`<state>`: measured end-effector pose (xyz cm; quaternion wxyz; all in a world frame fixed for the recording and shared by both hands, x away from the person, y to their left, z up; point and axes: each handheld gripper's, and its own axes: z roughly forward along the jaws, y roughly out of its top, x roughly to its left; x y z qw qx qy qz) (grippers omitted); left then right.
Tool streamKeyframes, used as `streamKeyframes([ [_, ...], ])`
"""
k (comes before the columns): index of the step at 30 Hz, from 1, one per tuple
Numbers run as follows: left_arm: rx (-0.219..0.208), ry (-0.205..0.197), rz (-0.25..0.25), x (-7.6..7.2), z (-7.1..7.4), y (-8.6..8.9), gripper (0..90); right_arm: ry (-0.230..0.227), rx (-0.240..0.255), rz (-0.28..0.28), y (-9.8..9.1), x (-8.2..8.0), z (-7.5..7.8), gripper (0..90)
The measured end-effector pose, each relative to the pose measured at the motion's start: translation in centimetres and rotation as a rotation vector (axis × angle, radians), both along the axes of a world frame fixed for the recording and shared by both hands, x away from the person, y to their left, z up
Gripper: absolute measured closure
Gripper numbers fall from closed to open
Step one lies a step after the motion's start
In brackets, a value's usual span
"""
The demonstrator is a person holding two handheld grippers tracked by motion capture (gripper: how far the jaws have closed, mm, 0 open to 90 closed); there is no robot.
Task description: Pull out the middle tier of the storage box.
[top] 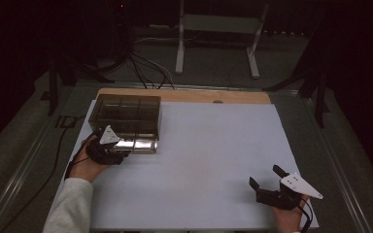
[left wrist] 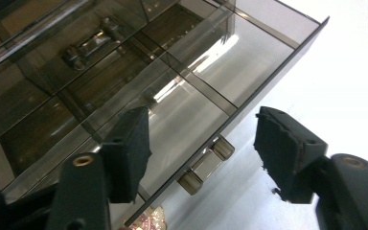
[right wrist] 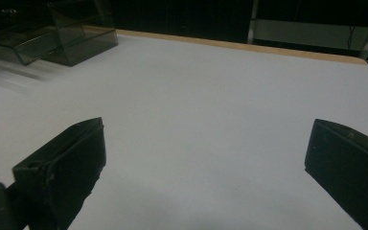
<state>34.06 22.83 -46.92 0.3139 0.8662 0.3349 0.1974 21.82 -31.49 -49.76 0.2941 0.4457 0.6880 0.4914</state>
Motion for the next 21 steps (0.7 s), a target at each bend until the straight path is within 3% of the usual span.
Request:
streamKeyframes([
  [4, -0.009, -0.019, 0.022, -0.12, 0.12, -0.03, 36.7, 0.0, 0.0, 0.0, 0.0, 0.0, 0.0, 0.8],
  [5, -0.022, -0.022, 0.024, -0.2, 0.24, 0.0, 31.5, 0.0, 0.0, -0.001, -0.01, -0.01, 0.01, 0.8],
  [8, -0.052, -0.025, 0.036, -0.33, 0.43, 0.02, 27.0, 0.001, 0.002, -0.001, -0.03, -0.01, 0.01, 0.7],
  [12, -0.096, -0.017, 0.058, -0.43, 0.62, 0.16, 19.7, 0.002, 0.002, -0.002, -0.04, -0.04, 0.03, 0.7],
  [21, -0.149, -0.012, 0.09, -0.7, 0.76, -0.05, 9.3, 0.002, 0.001, -0.001, -0.04, -0.06, 0.04, 0.8],
])
